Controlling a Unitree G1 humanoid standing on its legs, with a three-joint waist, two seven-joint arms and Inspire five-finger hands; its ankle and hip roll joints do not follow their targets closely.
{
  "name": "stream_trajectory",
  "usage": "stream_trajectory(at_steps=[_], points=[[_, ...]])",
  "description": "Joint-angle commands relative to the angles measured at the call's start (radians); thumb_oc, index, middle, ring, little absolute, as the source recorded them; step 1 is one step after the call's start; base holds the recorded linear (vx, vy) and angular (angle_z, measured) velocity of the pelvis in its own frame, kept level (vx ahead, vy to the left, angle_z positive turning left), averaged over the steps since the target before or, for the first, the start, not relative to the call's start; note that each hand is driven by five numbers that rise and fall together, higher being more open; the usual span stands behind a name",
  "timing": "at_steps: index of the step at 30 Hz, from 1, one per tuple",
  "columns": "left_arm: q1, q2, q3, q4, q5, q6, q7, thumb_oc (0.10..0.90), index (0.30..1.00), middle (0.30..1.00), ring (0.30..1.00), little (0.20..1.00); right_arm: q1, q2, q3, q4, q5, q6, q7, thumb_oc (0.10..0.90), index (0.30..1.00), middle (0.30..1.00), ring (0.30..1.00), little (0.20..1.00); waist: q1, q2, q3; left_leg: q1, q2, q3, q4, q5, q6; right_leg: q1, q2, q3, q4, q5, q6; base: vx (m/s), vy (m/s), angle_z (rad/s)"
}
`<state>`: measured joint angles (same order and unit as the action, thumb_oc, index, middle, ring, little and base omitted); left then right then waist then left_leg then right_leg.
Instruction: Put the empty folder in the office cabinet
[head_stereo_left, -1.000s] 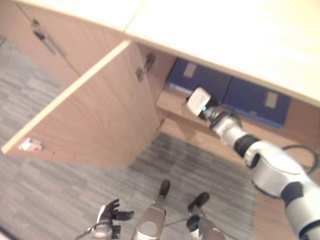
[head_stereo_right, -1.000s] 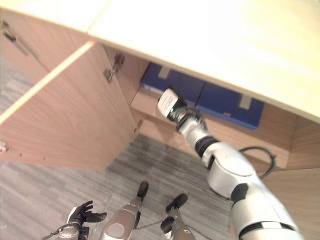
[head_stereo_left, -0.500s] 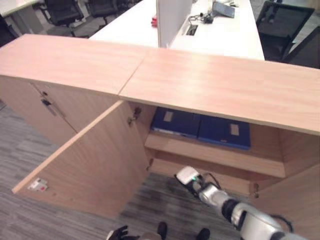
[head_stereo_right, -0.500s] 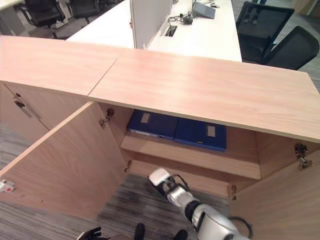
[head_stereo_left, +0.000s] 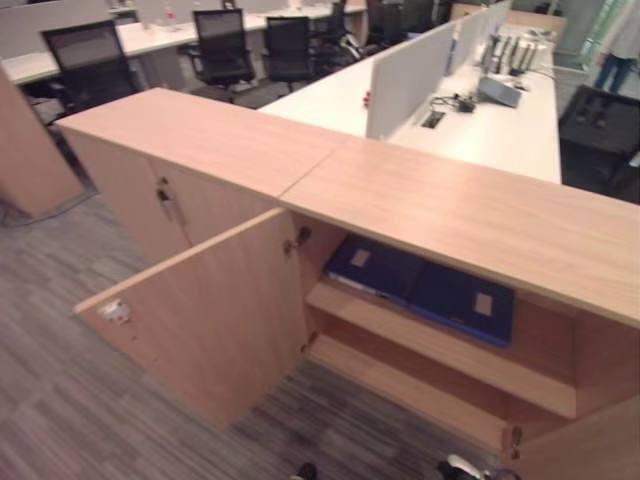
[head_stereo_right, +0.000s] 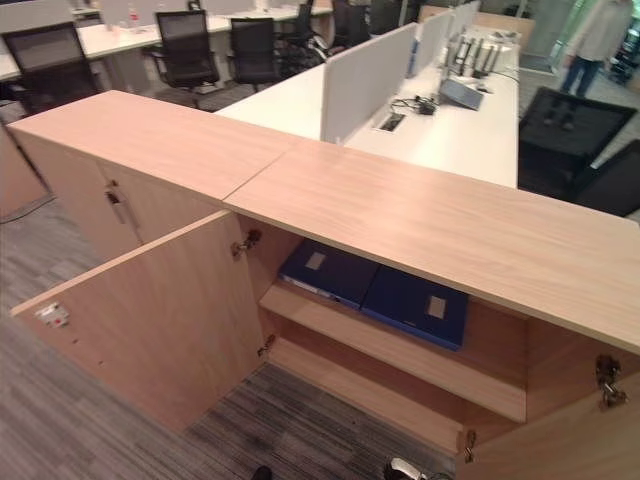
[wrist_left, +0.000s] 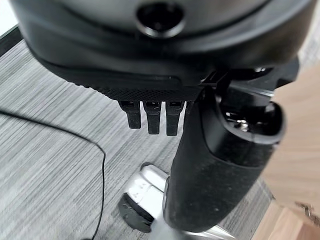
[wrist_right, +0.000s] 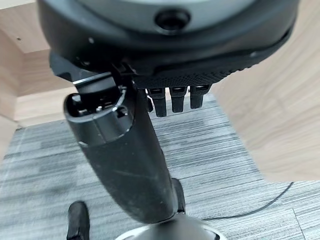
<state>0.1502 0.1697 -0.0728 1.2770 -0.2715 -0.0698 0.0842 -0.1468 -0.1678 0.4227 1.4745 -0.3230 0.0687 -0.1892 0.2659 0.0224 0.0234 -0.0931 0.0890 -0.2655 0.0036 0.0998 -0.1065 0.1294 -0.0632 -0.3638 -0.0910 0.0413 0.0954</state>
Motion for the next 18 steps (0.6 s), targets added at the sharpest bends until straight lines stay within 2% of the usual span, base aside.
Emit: stream_trajectory(at_steps=[1,2,3,4,5,7,10,11,12,13,14,15,17,18], points=[[-0.098,-0.006,-0.002,-0.019,-0.111,-0.016,-0.045,0.800,0.900,0.900,0.900,0.900,-0.065,-0.058,-0.065,0.042,0.083,0.020,-0.022,0.800,0.900,0.900,0.900,0.900,0.040,-0.041,0.064,-0.067,-0.084,0.003,0.098,-0.048,0.031,0.020,-0.068,-0.074,0.021,-0.094,-0.012,-0.14,-0.029,0.95],[-0.097,-0.010,0.011,-0.034,-0.142,-0.013,-0.057,0.800,0.900,0.900,0.900,0.900,-0.055,-0.078,-0.092,0.056,0.093,0.022,-0.017,0.800,0.900,0.900,0.900,0.900,0.036,-0.035,0.067,-0.076,-0.068,0.064,0.110,-0.051,0.035,0.022,-0.069,-0.097,0.021,-0.097,-0.014,-0.13,-0.008,1.05],[-0.097,-0.011,0.011,-0.034,-0.142,-0.013,-0.057,0.800,0.900,0.900,0.900,0.900,-0.055,-0.079,-0.092,0.056,0.093,0.022,-0.017,0.800,0.900,0.900,0.900,0.900,0.037,-0.034,0.067,-0.076,-0.068,0.064,0.111,-0.052,0.035,0.022,-0.069,-0.096,0.021,-0.097,-0.014,-0.08,0.017,1.01],[-0.087,-0.016,0.029,-0.058,-0.184,-0.015,-0.064,0.800,0.900,0.900,0.900,0.900,-0.050,-0.100,-0.121,0.071,0.107,0.031,-0.013,0.800,0.900,0.900,0.900,0.900,0.034,-0.026,0.073,-0.085,-0.043,0.138,0.136,-0.055,0.036,0.027,-0.072,-0.123,0.018,-0.098,-0.017,-0.06,0.022,1.26],[-0.074,-0.018,0.045,-0.079,-0.211,-0.008,-0.081,0.800,0.900,0.900,0.900,0.900,-0.051,-0.124,-0.149,0.083,0.120,0.037,-0.010,0.800,0.900,0.900,0.900,0.900,0.038,-0.019,0.074,-0.082,-0.030,0.166,0.148,-0.062,0.036,0.031,-0.073,-0.136,0.015,-0.095,-0.020,-0.06,0.036,1.01],[-0.046,-0.016,0.073,-0.104,-0.255,-0.006,-0.098,0.800,0.900,0.900,0.900,0.900,-0.046,-0.160,-0.188,0.095,0.124,0.042,-0.003,0.800,0.900,0.900,0.900,0.900,0.042,-0.011,0.066,-0.065,-0.031,0.154,0.159,-0.086,0.032,0.038,-0.078,-0.140,0.012,-0.090,-0.020,0.00,0.043,0.50],[-0.026,-0.011,0.126,-0.115,-0.318,0.003,-0.120,0.800,0.900,0.900,0.900,0.900,-0.042,-0.196,-0.229,0.094,0.138,0.046,0.002,0.800,0.900,0.900,0.900,0.900,0.047,-0.013,0.066,-0.036,-0.035,0.112,0.184,-0.127,0.025,0.031,-0.099,-0.148,0.023,-0.083,-0.023,-0.05,0.069,0.37],[-0.020,-0.008,0.160,-0.137,-0.381,0.002,-0.132,0.800,0.900,0.900,0.900,0.900,-0.041,-0.225,-0.252,0.088,0.154,0.049,0.004,0.800,0.900,0.900,0.900,0.900,0.045,-0.011,0.065,-0.010,-0.036,0.080,0.184,-0.139,0.016,0.022,-0.110,-0.152,0.032,-0.078,-0.025,-0.08,0.140,0.32],[-0.018,-0.004,0.179,-0.149,-0.412,-0.007,-0.133,0.800,0.900,0.900,0.900,0.900,-0.041,-0.245,-0.267,0.084,0.164,0.050,0.007,0.800,0.900,0.900,0.900,0.900,0.040,-0.006,0.058,0.014,-0.025,0.065,0.159,-0.144,0.010,0.017,-0.113,-0.162,0.038,-0.077,-0.025,-0.02,0.193,0.26],[-0.023,0.010,0.203,-0.165,-0.436,-0.014,-0.118,0.800,0.900,0.900,0.900,0.900,-0.035,-0.269,-0.284,0.079,0.168,0.055,0.013,0.800,0.900,0.900,0.900,0.900,0.031,0.005,0.047,0.041,0.014,0.054,0.115,-0.136,-0.010,0.018,-0.104,-0.168,0.037,-0.093,-0.021,-0.05,0.237,0.36],[-0.026,0.020,0.207,-0.193,-0.436,-0.019,-0.110,0.800,0.900,0.900,0.900,0.900,-0.028,-0.289,-0.299,0.080,0.164,0.059,0.019,0.800,0.900,0.900,0.900,0.900,0.026,0.010,0.043,0.041,0.019,0.058,0.079,-0.101,-0.009,0.011,-0.119,-0.202,0.035,-0.069,-0.020,0.04,0.210,0.54],[-0.021,0.031,0.221,-0.233,-0.443,-0.030,-0.099,0.800,0.900,0.900,0.900,0.900,0.009,-0.298,-0.311,0.073,0.152,0.055,0.020,0.800,0.900,0.900,0.900,0.900,0.014,0.017,0.031,0.069,0.043,0.064,0.041,-0.119,-0.020,0.023,-0.107,-0.193,0.025,-0.082,-0.009,0.02,0.265,0.58],[-0.003,0.085,0.231,-0.369,-0.383,-0.044,-0.070,0.800,0.900,0.900,0.900,0.900,0.042,-0.350,-0.335,0.052,0.111,0.059,0.042,0.800,0.900,0.900,0.900,0.900,-0.007,0.025,0.008,0.108,0.047,0.069,-0.034,-0.110,-0.025,0.027,-0.127,-0.202,0.012,-0.047,0.016,0.06,0.290,0.46],[0.002,0.125,0.231,-0.497,-0.342,-0.053,-0.057,0.800,0.900,0.900,0.900,0.900,0.039,-0.381,-0.341,0.046,0.092,0.061,0.051,0.800,0.900,0.900,0.900,0.900,-0.010,0.030,-0.002,0.121,0.036,0.066,-0.061,-0.116,-0.018,0.021,-0.148,-0.205,0.013,-0.028,0.034,-0.05,0.348,0.01]])
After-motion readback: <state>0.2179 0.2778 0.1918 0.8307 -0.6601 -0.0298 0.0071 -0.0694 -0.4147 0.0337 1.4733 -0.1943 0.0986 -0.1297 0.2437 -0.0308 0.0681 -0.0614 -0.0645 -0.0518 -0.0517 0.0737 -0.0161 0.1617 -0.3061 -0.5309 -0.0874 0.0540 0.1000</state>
